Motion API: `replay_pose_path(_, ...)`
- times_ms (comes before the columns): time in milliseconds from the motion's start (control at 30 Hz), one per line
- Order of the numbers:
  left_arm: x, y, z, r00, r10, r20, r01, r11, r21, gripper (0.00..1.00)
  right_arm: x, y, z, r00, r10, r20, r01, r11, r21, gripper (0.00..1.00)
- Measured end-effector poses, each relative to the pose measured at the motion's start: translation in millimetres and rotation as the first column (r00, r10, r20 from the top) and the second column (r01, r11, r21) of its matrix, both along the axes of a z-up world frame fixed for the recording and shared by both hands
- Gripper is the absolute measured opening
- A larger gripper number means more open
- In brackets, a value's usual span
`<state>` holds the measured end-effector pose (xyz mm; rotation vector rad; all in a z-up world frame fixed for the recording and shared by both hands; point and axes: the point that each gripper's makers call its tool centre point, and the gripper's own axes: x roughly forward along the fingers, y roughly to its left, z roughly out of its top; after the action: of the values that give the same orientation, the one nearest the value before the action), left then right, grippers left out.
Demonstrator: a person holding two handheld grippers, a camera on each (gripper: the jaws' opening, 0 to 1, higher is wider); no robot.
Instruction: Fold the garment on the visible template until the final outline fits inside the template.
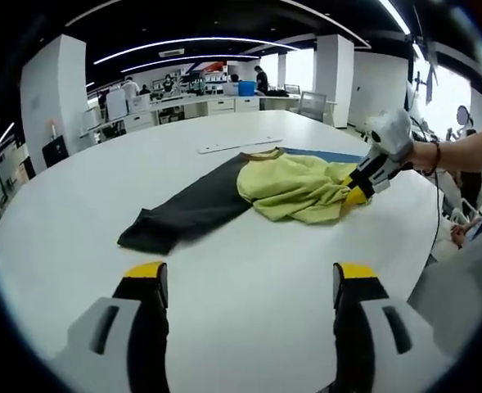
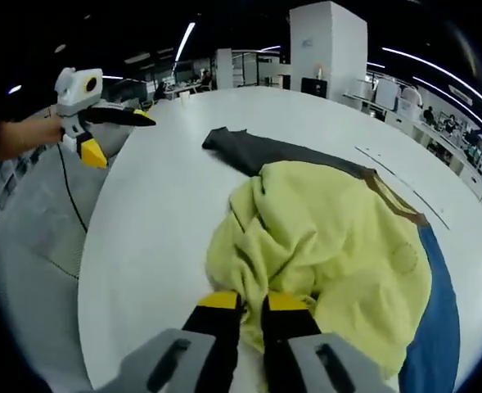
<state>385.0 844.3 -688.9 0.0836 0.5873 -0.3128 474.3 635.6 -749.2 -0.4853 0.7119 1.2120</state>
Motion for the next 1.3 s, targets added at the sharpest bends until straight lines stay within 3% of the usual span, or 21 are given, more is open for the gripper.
replay_pose_path(167, -0.4, 1.3, 1.2, 1.0, 0.007, 0.002, -0.007, 1.0, -0.005, 0.78, 4.6, 4.0, 27.2, 0.999, 0.017, 0.03, -0.017, 1.0, 0.024, 0.05)
replay_pose_path(367, -0.4, -0.2, 1.9, 1.0, 0.001, 0.004, -0.001, 1.0, -0.003, 0.77, 26.0, 12.5, 67.2, 0.996, 0.002, 0.094, -0.009, 0.997, 0.074, 0.04)
replay_pose_path(567, -0.5, -1.8, 1.1, 1.0, -0.001, 0.004, 0.001, 1.0, -0.011, 0.75, 50.1, 17.3, 80.9, 0.993, -0.042, 0.107, 0.031, 0.995, 0.099, 0.04)
replay_pose_path(933, -0.5, -1.6, -3.7, 1.0, 0.003, -0.01, -0.003, 1.0, -0.019, 0.73, 92.8, 19.9, 72.0, 0.987, -0.143, 0.067, 0.135, 0.985, 0.11, 0.04)
replay_pose_path(1300, 4.8, -6.2, -9.2, 1.0, 0.0, -0.017, -0.001, 0.999, -0.038, 0.71, 136.6, 16.3, 30.5, 0.968, -0.249, 0.04, 0.247, 0.968, 0.054, 0.04)
